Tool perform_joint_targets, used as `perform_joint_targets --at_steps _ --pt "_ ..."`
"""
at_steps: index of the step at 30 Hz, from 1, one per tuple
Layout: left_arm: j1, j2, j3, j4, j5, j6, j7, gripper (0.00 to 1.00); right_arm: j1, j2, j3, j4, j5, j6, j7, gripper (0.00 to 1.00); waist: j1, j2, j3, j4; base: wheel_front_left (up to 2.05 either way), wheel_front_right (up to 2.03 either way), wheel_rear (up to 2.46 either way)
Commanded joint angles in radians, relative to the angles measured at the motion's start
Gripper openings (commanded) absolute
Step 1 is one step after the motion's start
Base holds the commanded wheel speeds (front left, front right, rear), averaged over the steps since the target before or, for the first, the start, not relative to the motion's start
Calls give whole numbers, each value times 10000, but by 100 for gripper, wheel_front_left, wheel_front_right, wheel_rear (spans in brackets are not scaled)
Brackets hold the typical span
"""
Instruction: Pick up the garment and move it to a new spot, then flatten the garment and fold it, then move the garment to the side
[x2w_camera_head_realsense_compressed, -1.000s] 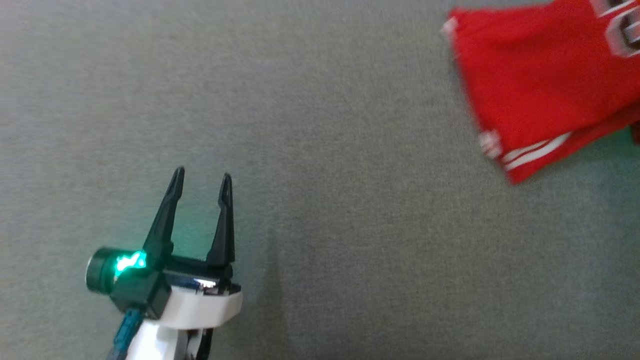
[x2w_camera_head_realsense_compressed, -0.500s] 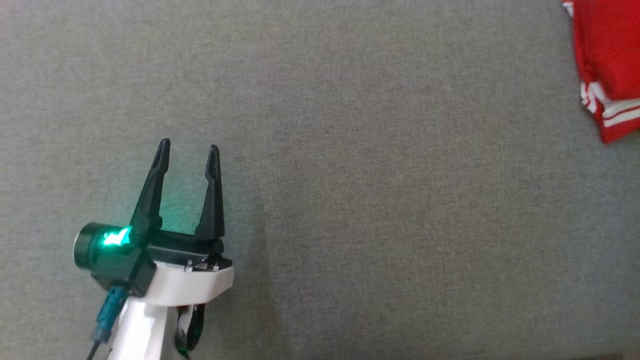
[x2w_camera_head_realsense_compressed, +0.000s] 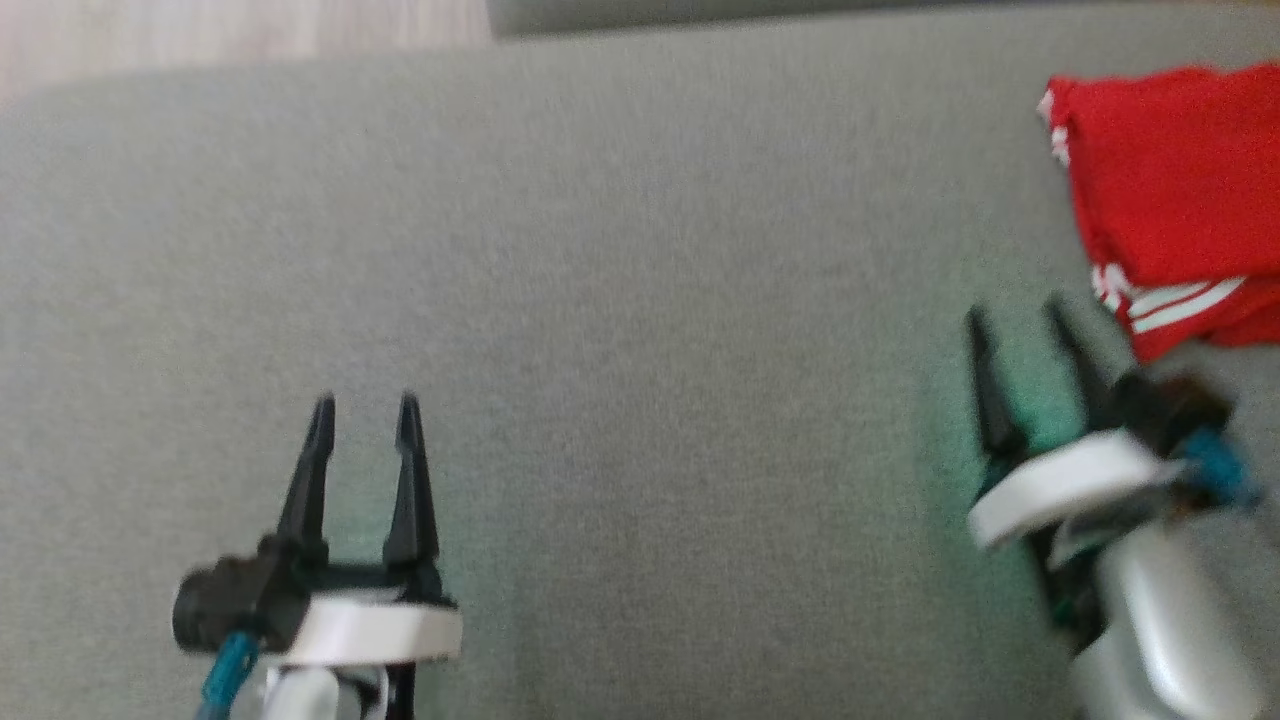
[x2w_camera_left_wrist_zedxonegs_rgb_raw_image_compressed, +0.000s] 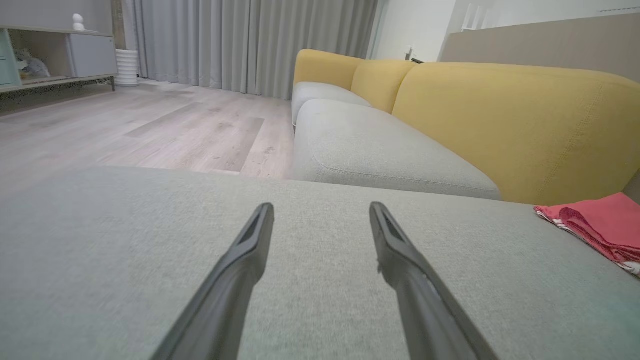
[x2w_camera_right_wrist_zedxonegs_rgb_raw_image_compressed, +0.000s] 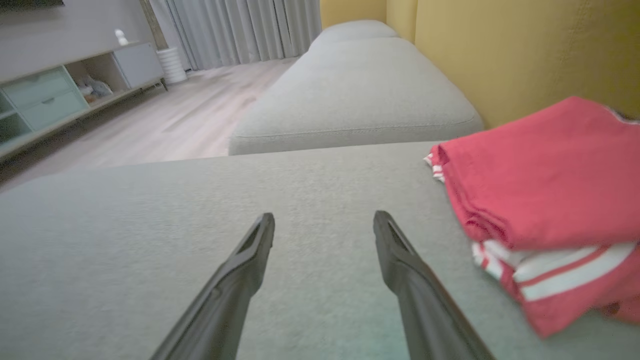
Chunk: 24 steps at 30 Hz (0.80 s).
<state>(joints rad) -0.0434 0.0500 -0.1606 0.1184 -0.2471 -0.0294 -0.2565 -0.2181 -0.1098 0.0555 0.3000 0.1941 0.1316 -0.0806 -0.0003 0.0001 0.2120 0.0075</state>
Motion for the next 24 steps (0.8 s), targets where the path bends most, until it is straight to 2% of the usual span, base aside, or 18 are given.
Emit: perform_joint_targets --at_steps 1,3,6,14,24 --pt "35 3 365 -235 -101 43 -53 100 53 44 486 2 114 -9 -644 100 3 -1 -951 170 0 0 0" --pt "344 3 452 -138 -94 74 -53 100 370 220 960 599 365 -9 -1382 100 3 -1 -1422 202 0 0 0" --pt "830 3 563 -177 -25 76 -53 100 847 387 1399 1047 649 -9 -1776 100 3 -1 -2030 293 0 0 0" --pt "1592 3 700 -604 384 67 -53 100 2197 581 668 -925 -203 -9 -1808 100 3 -1 -2519 448 0 0 0" --pt "1701 3 731 -546 457 57 -53 100 2779 593 584 -1187 176 -9 -1810 100 3 -1 -2691 497 0 0 0"
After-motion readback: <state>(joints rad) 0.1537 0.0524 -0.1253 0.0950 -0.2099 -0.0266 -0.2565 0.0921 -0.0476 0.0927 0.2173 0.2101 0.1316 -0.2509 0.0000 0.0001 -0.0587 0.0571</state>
